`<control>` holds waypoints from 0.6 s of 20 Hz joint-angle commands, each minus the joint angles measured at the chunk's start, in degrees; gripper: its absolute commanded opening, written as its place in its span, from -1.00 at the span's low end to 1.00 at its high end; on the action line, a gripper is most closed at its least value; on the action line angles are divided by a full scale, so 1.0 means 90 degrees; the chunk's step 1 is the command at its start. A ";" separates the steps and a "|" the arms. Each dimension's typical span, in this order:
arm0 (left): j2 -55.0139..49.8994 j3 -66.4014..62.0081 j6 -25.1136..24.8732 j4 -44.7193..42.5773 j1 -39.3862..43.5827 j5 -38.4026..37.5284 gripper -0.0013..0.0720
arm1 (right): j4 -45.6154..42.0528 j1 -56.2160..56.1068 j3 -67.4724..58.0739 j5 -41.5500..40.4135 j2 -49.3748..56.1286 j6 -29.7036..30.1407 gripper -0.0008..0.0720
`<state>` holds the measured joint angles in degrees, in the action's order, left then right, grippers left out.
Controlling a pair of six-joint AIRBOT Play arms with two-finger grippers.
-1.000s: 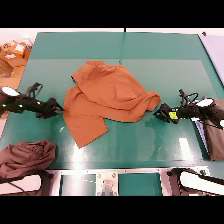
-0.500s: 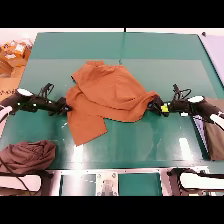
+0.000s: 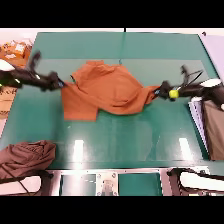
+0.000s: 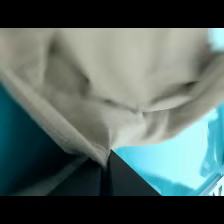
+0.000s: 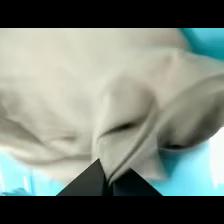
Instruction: Fold the shirts.
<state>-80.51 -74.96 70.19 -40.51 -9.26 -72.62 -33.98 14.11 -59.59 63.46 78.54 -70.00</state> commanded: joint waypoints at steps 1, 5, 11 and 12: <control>0.1122 -0.1535 0.0153 0.0010 0.0002 -0.0151 -0.89 | 0.0039 0.0697 -0.1161 0.1073 -0.1071 -0.0571 -0.93; 0.2647 -0.3490 0.0134 0.0017 0.0002 0.0804 -0.89 | 0.0039 0.1698 -0.2873 0.1231 -0.2562 -0.1149 -0.93; 0.3776 -0.5061 -0.0187 -0.0304 0.0002 0.1547 -0.89 | 0.0039 0.3062 -0.4646 0.0716 -0.3835 -0.1562 -0.93; 0.3776 -0.5059 -0.0185 -0.0413 0.0002 0.1496 -0.89 | 0.0039 0.3065 -0.4651 0.0636 -0.3922 -0.1562 -0.93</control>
<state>-49.58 -116.68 69.23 -41.56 -9.26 -61.71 -33.41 38.24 -96.92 71.46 47.37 -82.32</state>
